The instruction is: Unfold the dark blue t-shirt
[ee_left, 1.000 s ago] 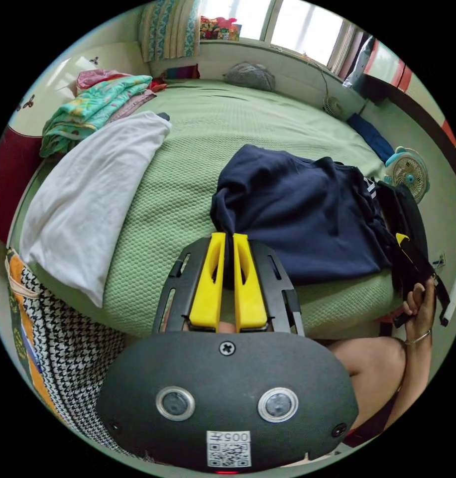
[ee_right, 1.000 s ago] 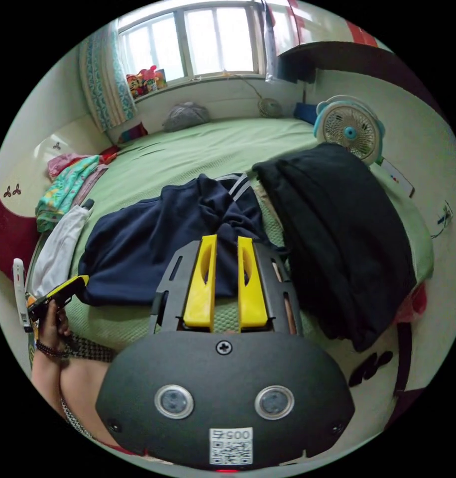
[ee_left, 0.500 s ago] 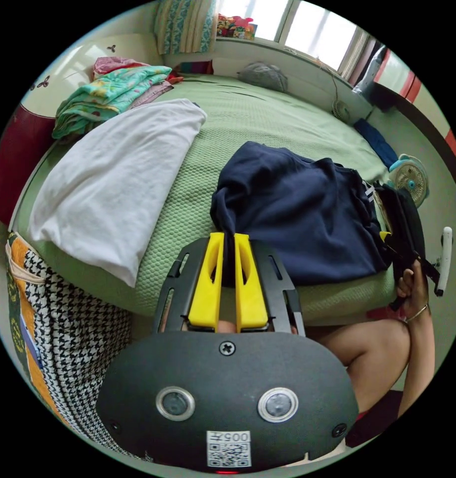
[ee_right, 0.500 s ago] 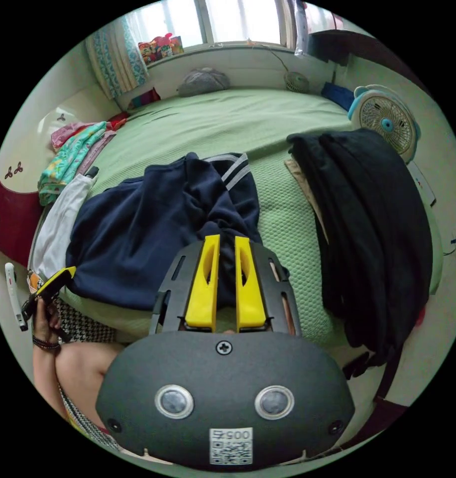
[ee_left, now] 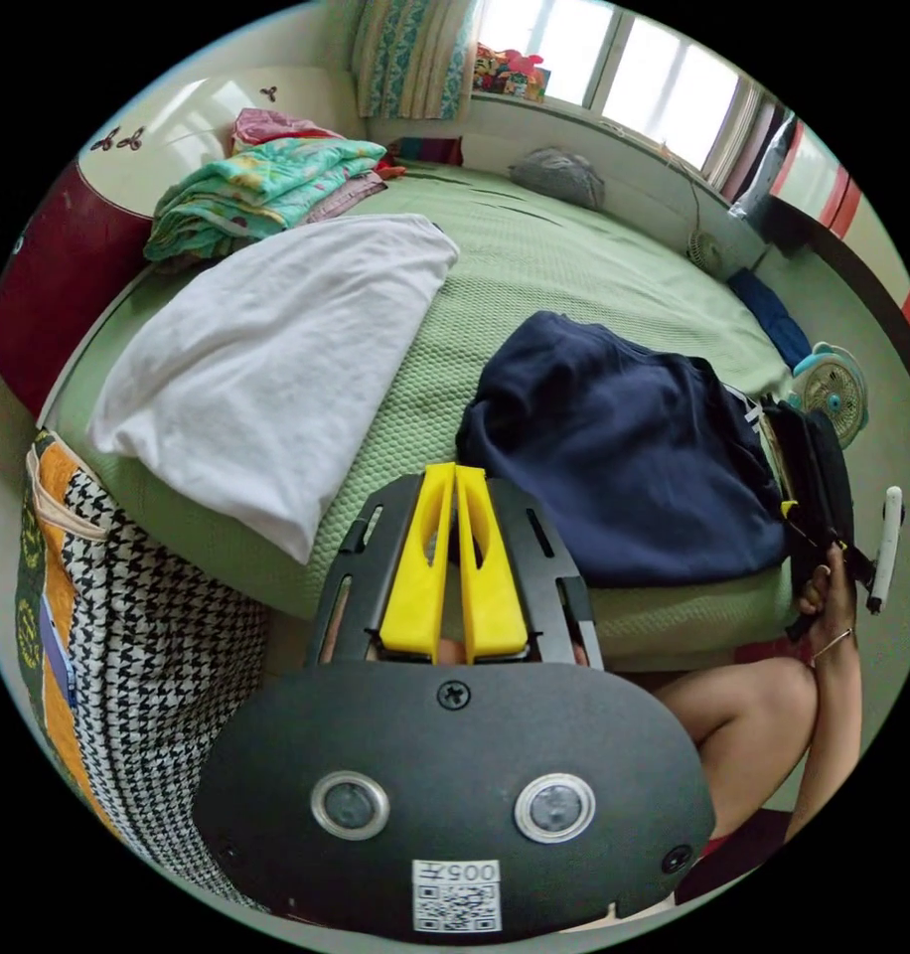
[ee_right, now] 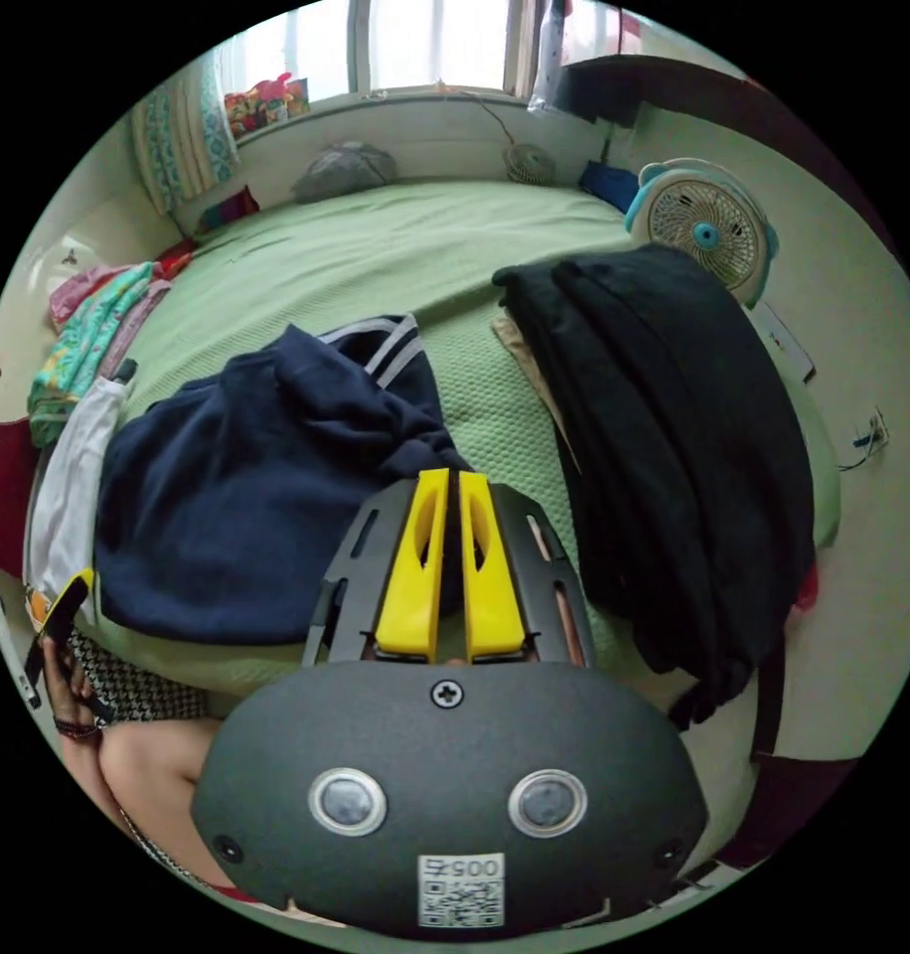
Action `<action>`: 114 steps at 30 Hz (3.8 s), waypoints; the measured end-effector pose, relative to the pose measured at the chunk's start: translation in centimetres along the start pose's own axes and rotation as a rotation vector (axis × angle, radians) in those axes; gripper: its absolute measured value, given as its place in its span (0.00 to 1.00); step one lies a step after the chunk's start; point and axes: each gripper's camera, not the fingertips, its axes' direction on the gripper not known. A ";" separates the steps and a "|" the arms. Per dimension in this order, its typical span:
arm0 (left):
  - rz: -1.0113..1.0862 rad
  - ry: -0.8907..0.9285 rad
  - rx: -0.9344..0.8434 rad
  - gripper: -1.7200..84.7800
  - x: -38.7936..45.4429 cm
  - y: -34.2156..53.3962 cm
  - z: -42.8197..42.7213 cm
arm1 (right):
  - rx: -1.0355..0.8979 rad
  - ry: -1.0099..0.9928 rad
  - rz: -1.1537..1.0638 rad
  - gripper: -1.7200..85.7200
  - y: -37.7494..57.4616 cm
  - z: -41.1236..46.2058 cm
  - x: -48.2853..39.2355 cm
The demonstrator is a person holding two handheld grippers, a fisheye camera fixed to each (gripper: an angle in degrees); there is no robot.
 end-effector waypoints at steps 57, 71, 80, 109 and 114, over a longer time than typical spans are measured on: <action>0.061 0.082 -0.007 0.06 3.6 0.8 -1.7 | 0.069 -0.073 -0.183 0.10 4.3 -3.0 -5.6; 0.115 0.110 -0.016 0.09 4.7 -0.5 -1.4 | 0.089 -0.087 -0.150 0.16 0.2 -1.9 -9.6; 0.158 0.070 0.003 0.08 5.5 0.4 -2.2 | 0.013 -0.033 -0.130 0.02 0.0 0.2 -8.2; 0.299 0.050 0.046 0.15 13.9 6.4 -9.4 | -0.009 -0.085 -0.104 0.00 21.9 -9.3 6.7; 0.343 0.029 -0.003 0.16 16.2 4.8 -7.0 | -0.019 -0.068 -0.123 0.00 21.9 -9.3 6.6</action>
